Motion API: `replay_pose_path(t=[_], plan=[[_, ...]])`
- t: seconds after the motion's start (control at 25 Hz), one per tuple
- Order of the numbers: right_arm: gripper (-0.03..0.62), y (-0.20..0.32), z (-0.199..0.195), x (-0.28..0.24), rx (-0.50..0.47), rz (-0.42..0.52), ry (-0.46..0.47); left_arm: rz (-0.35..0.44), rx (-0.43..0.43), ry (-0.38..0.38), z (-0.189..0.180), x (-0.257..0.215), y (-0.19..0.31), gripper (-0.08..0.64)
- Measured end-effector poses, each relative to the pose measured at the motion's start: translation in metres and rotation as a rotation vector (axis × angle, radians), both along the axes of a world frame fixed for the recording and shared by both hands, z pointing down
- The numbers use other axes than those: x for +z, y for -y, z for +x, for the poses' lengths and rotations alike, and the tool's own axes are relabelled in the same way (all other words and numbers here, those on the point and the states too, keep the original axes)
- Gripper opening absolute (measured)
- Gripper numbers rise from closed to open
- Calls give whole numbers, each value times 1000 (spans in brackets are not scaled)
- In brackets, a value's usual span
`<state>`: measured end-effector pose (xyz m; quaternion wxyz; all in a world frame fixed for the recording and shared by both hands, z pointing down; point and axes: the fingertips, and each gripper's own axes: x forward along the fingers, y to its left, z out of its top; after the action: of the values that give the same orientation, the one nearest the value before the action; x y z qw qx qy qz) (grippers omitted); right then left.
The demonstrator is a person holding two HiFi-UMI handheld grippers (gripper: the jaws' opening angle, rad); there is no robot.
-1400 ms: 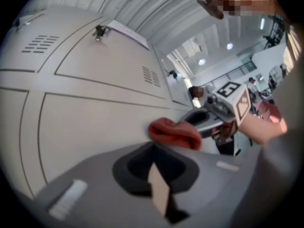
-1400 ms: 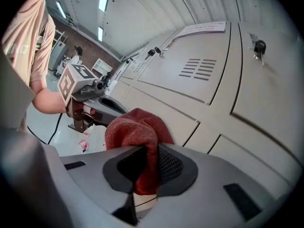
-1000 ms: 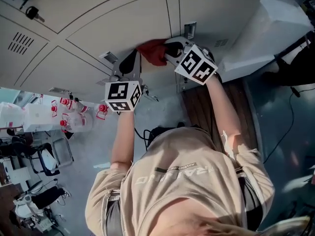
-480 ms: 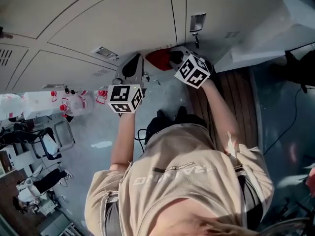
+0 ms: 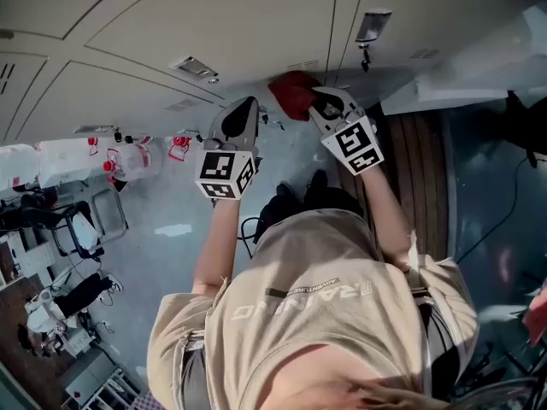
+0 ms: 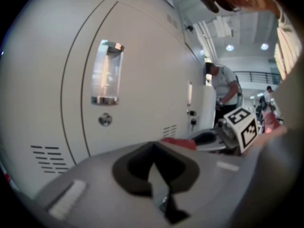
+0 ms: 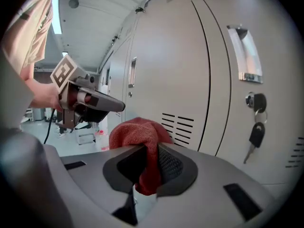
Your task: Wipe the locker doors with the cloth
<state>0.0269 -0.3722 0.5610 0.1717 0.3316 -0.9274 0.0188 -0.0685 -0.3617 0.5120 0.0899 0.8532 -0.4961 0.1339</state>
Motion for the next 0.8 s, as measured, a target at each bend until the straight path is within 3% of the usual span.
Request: replay_pose_path(t=[0.16, 0.24, 0.52, 0.8], plan=[[44, -24, -9, -21, 85, 23, 109, 15, 14, -18, -8, -3, -20, 5], [44, -37, -14, -30, 95, 36, 107, 34, 21, -31, -13, -12, -31, 5], [44, -64, -38, -89, 127, 102, 217, 173, 5, -72, -48, -69, -62, 5], [44, -85, -60, -127, 100, 191, 181, 250, 36, -99, -55, -95, -82, 5]])
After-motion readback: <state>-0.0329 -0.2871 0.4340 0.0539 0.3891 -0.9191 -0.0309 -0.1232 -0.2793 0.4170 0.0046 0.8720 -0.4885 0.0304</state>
